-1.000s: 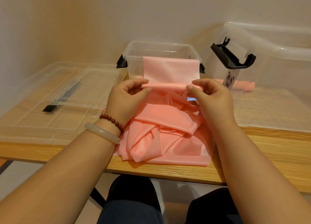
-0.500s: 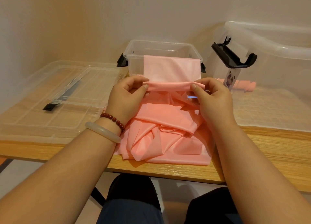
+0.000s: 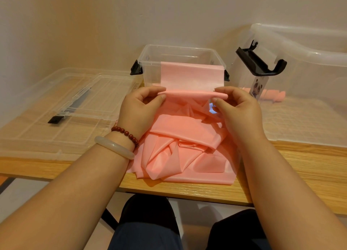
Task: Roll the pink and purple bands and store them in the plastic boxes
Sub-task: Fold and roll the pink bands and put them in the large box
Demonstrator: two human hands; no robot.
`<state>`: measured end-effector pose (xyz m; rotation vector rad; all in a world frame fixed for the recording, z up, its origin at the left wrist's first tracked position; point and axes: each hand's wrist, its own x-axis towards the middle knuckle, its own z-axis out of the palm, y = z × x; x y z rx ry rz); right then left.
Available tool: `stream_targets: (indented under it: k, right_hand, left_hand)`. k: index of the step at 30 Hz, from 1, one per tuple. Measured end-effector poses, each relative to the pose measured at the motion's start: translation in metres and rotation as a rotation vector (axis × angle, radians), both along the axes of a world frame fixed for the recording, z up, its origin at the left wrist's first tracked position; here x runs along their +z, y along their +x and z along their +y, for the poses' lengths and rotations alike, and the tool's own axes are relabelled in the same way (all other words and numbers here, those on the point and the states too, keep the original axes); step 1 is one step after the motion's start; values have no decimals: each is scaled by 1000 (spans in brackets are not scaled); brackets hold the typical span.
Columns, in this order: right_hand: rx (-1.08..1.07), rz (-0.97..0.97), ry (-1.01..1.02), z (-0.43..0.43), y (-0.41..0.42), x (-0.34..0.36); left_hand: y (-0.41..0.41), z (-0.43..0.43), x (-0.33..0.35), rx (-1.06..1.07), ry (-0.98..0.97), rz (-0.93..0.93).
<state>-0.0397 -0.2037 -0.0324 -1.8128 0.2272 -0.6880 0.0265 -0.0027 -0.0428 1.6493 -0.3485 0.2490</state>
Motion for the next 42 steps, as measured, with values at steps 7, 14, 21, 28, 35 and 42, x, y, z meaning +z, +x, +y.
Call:
stream_targets:
  k: [7,14,21,28,35,42]
  right_hand:
    - [3,-28,149,3,0,1]
    - [39,-47,195,6,-3,4]
    - [27,-40,101,4,-1,2]
    - [2,-36,68,3,-2,3]
    - [-3,-29,65,1,3,-3]
    - [-34,-25,92,3,5,-3]
  left_hand:
    - [0,0,0,16,4,14]
    - [-3,-3,2,-18,-53,14]
    - [-5,-3,4,5,-107,54]
    - [-3,-2,3,9,-90,44]
    - [-2,-2,1,28,-60,22]
    - [-5,-3,5,-34,-171,58]
